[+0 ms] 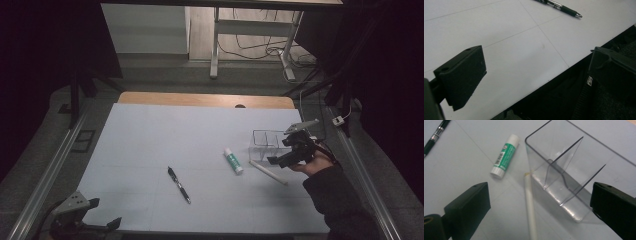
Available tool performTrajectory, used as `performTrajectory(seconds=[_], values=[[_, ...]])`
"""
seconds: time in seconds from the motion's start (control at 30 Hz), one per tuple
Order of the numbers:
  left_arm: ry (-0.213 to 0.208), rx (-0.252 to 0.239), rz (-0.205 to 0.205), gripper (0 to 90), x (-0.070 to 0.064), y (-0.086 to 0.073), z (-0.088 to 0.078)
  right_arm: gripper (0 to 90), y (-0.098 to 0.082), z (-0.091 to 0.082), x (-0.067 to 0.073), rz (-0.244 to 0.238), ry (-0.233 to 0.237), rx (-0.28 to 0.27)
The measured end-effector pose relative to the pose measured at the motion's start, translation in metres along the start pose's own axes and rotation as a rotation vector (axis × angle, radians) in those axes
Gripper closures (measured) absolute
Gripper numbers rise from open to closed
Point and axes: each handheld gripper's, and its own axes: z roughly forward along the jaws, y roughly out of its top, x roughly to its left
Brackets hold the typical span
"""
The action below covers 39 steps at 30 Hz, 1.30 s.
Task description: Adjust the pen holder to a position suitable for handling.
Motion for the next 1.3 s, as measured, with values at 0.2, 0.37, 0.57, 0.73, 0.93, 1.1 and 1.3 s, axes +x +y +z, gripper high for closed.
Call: performTrajectory(seconds=[0.2, 0.37, 0.57, 0.73, 0.93, 1.1, 1.3], values=[[-0.001, 0.001, 0.001, 1.3, 0.0, 0.0, 0.0, 21.4, 0.006, 0.006, -0.009, -0.031, 0.007, 0.028], [-0.001, 0.003, 0.001, 1.5, 0.0, 0.0, 0.0, 36.7, 0.009, 0.013, -0.014, -0.087, 0.017, 0.061], [-0.001, 0.006, 0.001, 1.6, 0.0, 0.0, 0.001, 55.4, 0.015, 0.018, -0.016, -0.114, 0.036, 0.09], [-0.002, 0.008, 0.001, 1.7, 0.0, 0.0, 0.001, 68.2, 0.019, 0.021, -0.017, -0.143, 0.029, 0.122], [-0.002, 0.01, 0.002, 1.8, 0.0, 0.001, 0.001, 73.7, 0.02, 0.021, -0.018, -0.143, 0.022, 0.129], [0.001, 0.013, 0.004, 1.9, 0.0, 0.001, 0.001, 75.3, 0.022, 0.021, -0.018, -0.181, 0.017, 0.147], [0.002, 0.015, 0.004, 2.1, 0.0, 0.001, 0.001, 88.4, 0.025, 0.022, -0.02, -0.187, 0.027, 0.16]])
